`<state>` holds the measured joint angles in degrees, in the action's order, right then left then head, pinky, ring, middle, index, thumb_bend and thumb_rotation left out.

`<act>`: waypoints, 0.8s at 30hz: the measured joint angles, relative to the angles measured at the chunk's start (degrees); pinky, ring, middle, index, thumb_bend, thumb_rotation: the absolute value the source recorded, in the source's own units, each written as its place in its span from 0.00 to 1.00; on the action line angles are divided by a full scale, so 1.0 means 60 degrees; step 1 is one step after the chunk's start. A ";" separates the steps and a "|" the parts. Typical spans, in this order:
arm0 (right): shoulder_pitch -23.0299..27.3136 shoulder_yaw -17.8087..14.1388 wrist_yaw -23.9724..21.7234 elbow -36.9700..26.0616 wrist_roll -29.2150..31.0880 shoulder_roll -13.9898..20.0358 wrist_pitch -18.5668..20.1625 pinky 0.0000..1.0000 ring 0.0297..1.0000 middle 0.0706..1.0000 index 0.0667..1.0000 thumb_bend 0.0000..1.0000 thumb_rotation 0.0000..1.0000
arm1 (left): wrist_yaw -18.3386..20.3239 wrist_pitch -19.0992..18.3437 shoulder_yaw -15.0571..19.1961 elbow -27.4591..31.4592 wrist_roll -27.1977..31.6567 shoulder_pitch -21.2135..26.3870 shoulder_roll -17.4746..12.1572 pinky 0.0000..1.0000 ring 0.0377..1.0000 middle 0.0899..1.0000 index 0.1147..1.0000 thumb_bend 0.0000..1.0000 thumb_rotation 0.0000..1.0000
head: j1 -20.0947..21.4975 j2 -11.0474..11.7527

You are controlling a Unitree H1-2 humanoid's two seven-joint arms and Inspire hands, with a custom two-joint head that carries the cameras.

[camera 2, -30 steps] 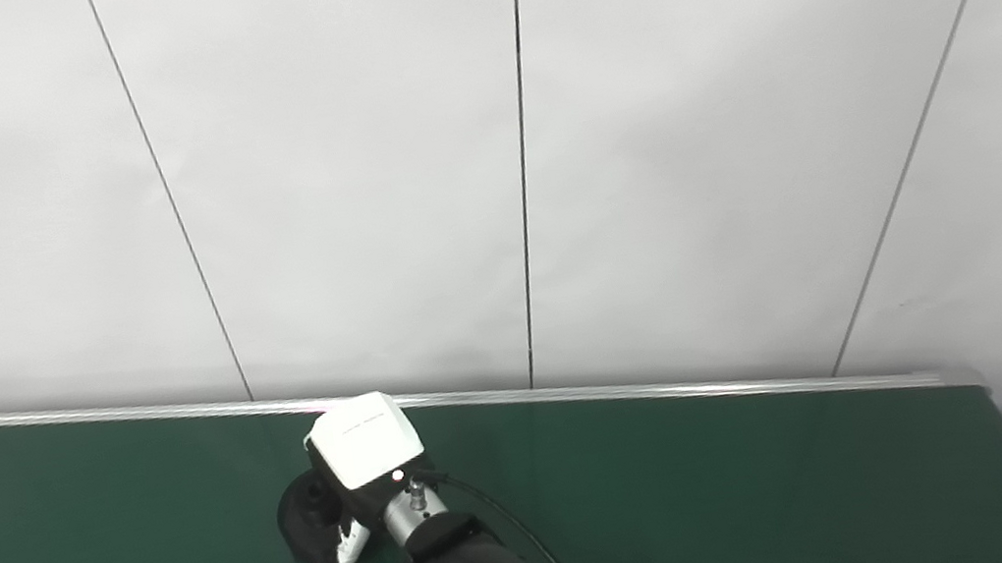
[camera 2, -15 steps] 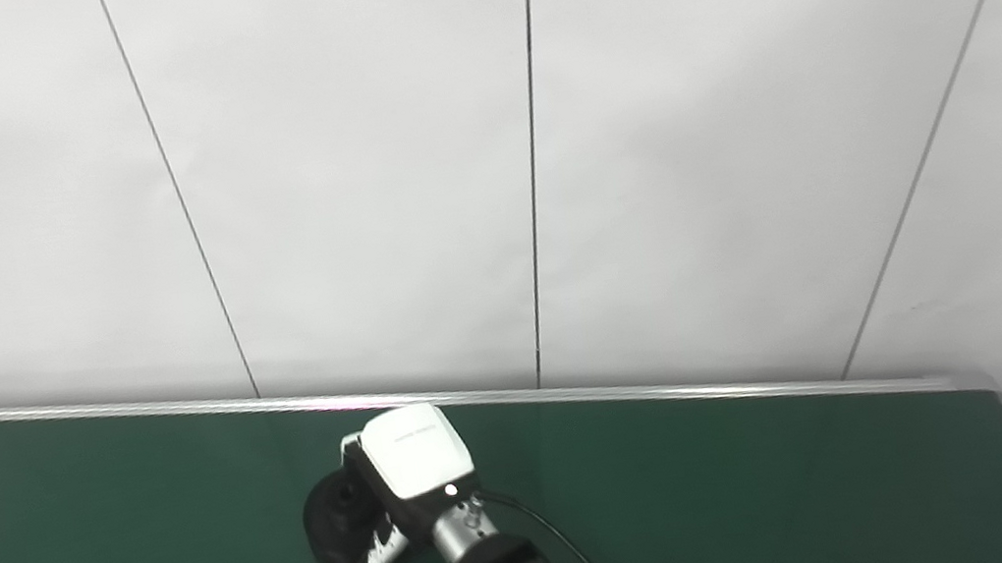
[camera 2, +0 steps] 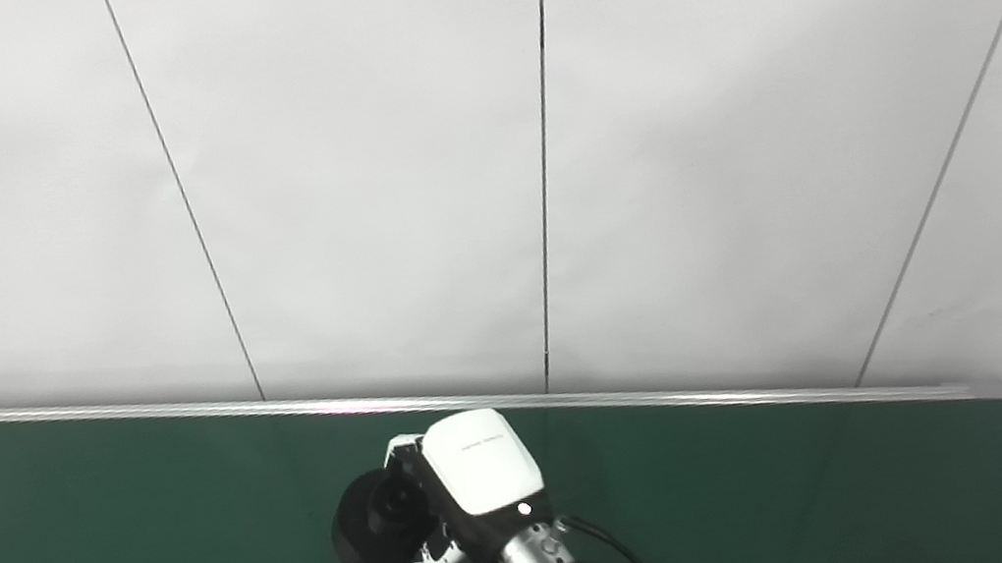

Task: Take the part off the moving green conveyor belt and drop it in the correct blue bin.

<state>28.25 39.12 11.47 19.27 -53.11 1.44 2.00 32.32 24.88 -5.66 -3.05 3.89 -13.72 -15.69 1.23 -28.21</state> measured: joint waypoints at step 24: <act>-0.4845 -0.1803 -0.1474 -0.4858 0.0121 0.1761 0.0333 0.11 0.15 0.19 0.43 0.52 0.13 | 0.0258 0.0001 -0.0019 0.0018 0.0291 0.0154 -0.0015 0.83 0.89 0.91 0.88 0.49 0.48 | 0.0542 -0.0791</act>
<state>-0.82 28.30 2.62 -9.87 -52.38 12.01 3.99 33.87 24.89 -5.77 -2.94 5.63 -12.80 -15.78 4.48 -32.96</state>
